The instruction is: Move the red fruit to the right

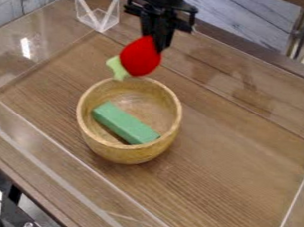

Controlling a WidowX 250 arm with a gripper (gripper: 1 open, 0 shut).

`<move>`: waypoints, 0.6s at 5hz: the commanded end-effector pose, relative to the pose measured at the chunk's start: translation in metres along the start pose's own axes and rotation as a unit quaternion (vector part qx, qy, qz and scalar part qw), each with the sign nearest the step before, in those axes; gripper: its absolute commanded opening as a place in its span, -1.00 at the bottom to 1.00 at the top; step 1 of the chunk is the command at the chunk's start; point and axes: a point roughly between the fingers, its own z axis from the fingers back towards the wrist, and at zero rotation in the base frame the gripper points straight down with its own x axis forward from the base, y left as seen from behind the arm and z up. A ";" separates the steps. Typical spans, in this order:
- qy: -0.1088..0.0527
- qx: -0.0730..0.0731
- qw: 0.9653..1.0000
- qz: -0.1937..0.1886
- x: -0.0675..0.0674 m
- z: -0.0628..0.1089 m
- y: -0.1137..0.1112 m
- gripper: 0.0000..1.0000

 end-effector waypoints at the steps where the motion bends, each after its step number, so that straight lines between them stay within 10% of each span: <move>1: -0.040 0.004 0.998 -0.049 0.008 0.022 -0.018 -1.00; 3: -0.044 0.003 0.995 -0.093 0.015 0.008 -0.027 -1.00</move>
